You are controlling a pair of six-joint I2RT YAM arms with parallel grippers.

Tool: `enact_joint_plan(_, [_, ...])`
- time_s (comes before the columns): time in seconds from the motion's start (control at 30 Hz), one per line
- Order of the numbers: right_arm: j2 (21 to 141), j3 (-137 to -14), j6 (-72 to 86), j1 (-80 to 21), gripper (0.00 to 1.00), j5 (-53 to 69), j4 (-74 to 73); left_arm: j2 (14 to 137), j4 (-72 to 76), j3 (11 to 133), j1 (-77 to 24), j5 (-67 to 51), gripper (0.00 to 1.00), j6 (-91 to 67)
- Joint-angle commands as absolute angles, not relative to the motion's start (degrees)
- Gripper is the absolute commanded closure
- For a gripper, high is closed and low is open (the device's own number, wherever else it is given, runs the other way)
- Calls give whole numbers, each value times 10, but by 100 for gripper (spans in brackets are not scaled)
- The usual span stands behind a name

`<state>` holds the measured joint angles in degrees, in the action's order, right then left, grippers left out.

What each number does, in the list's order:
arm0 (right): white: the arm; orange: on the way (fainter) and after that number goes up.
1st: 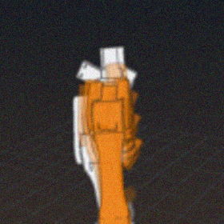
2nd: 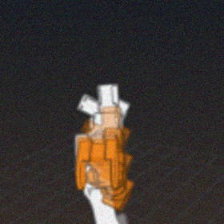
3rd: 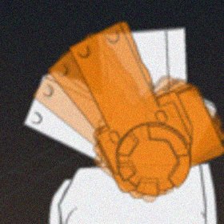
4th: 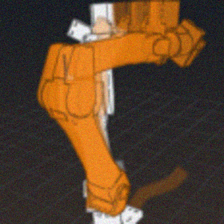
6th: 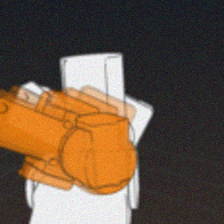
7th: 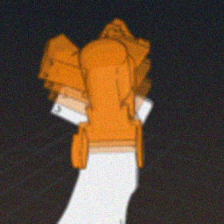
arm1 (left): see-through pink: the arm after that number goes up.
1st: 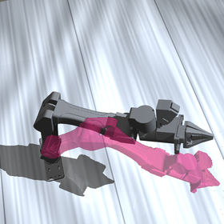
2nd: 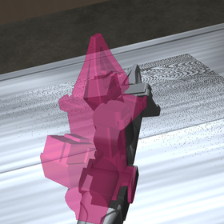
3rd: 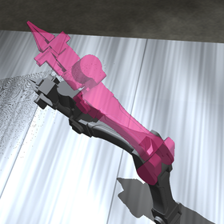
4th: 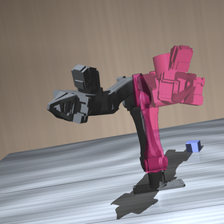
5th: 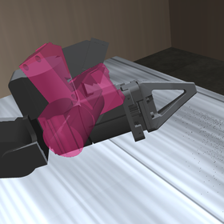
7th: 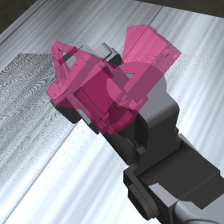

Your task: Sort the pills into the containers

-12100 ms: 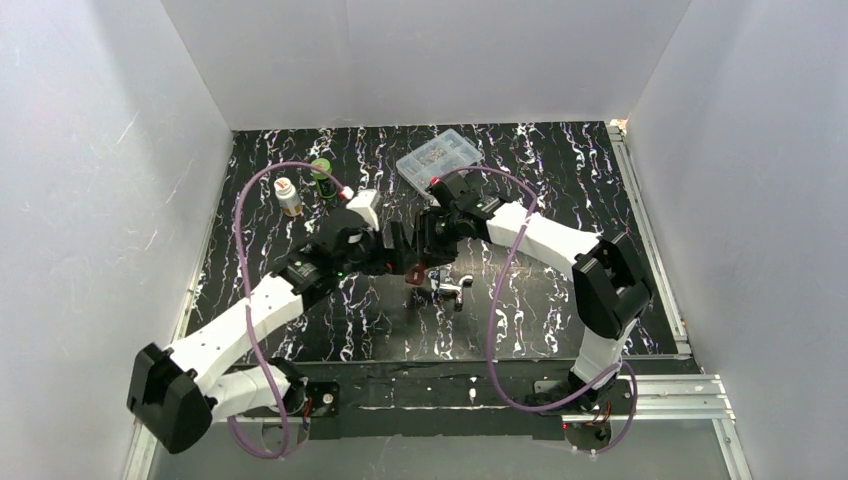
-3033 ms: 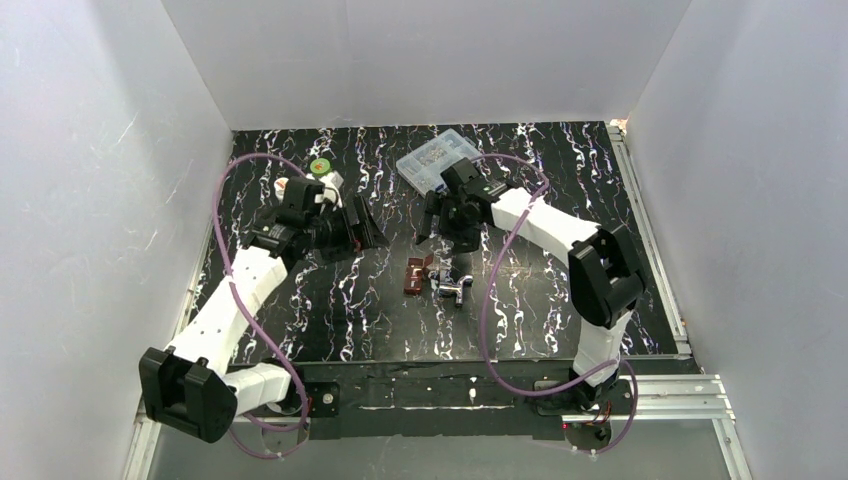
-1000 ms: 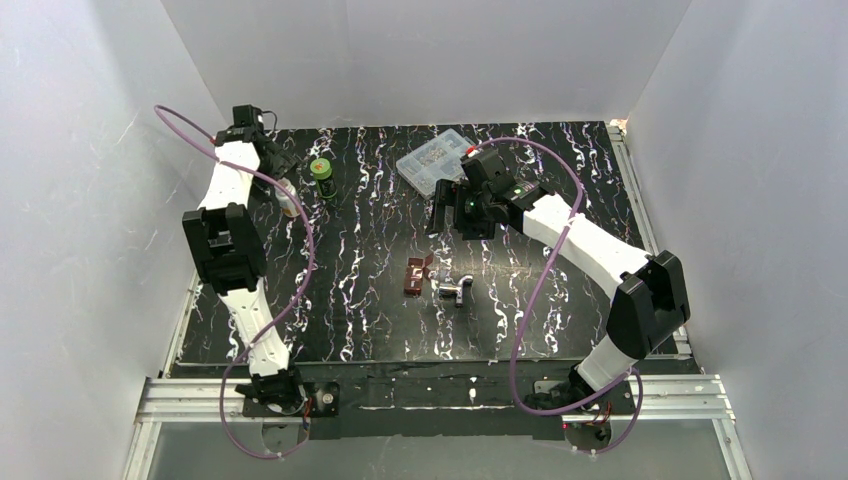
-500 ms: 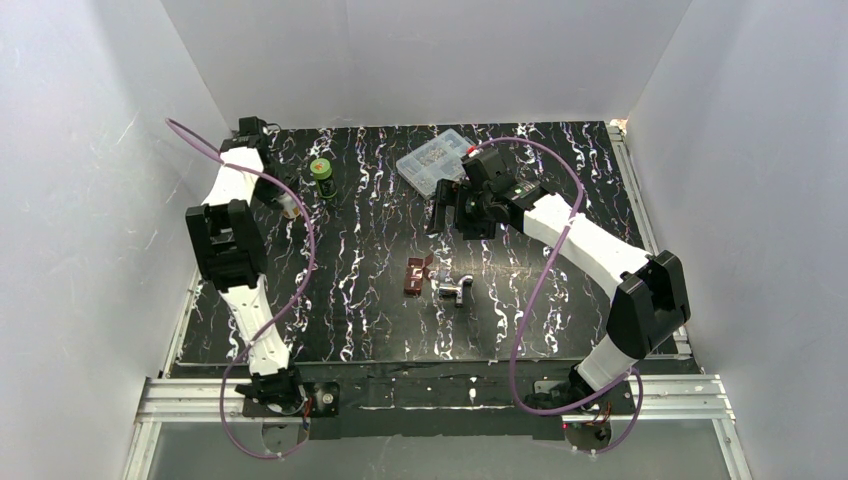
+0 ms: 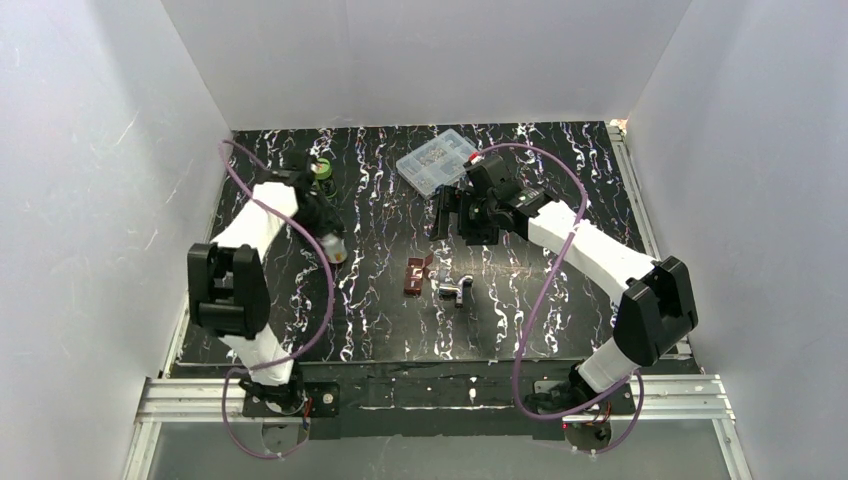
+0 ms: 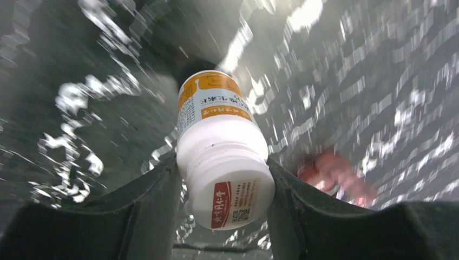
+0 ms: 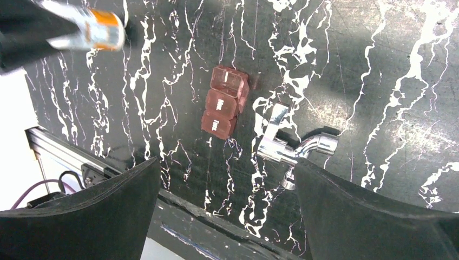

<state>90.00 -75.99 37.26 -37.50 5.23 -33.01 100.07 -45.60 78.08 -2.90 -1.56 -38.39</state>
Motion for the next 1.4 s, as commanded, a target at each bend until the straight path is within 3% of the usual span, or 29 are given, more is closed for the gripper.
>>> enact_joint_plan(0.0, [868,-749,367,-374,2,58,-311,902,-482,706,-117,-22,100,-408])
enact_joint_plan(0.3, [845,-722,370,-380,2,52,-308,848,-477,617,-268,66,100,-491])
enact_joint_plan(0.4, [843,-719,373,-386,2,47,-308,835,-472,606,-293,84,91,-509])
enact_joint_plan(0.43, [842,-718,373,-389,2,45,-307,833,-469,603,-300,86,83,-512])
enact_joint_plan(0.53, [844,-719,374,-396,2,39,-307,832,-465,601,-310,85,72,-513])
enact_joint_plan(0.7, [850,-729,368,-412,2,19,-316,815,-465,596,-315,81,38,-505])
enact_joint_plan(0.97, [853,-738,363,-426,2,10,-319,776,-494,621,-312,88,8,-477])
enact_joint_plan(1.07, [852,-744,361,-435,2,4,-322,758,-509,643,-292,86,2,-458])
enact_joint_plan(1.37, [899,-831,349,-501,2,-44,-368,744,-506,695,-117,13,2,-390])
